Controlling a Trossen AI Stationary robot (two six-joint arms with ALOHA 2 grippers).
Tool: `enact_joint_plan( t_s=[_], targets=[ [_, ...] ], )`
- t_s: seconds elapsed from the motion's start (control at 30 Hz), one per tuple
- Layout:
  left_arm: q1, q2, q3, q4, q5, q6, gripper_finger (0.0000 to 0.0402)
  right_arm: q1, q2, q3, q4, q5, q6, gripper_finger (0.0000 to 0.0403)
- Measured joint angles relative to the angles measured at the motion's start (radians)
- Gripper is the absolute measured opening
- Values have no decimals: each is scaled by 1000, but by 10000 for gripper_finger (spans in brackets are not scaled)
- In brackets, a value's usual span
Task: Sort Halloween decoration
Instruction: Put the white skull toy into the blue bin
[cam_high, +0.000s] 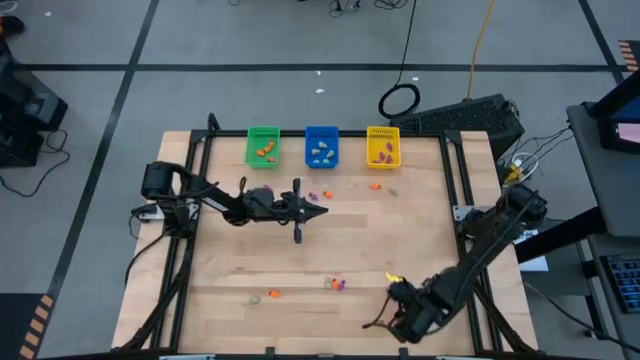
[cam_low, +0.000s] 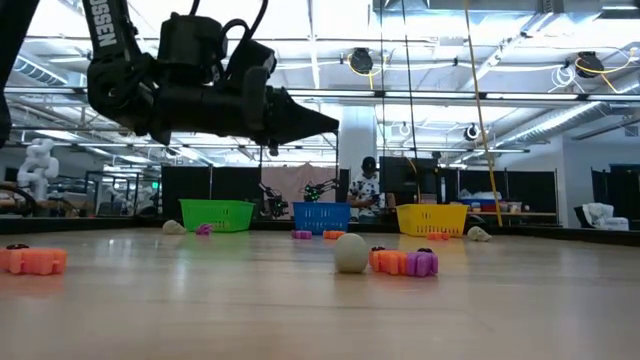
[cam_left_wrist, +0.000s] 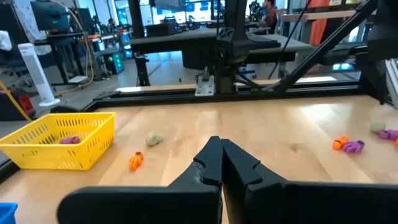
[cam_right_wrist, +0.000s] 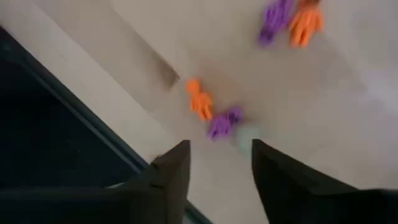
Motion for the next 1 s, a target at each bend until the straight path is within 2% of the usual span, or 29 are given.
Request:
enact_joint_plan(
  t_s=[0.13,0.27,0.43,1.0],
  targets=[
    [0,0,0,-10,0,-1,0,26,40,0,3,-39,35,187],
    [0,0,0,-21,0,-6,0,35,82,0,7,-44,30,191],
    [0,0,0,-39,0,-7,0,35,131,0,6,-66,-2,182],
    [0,0,0,-66,-2,-7,0,34,204,2,8,-44,-240,146]
  ],
)
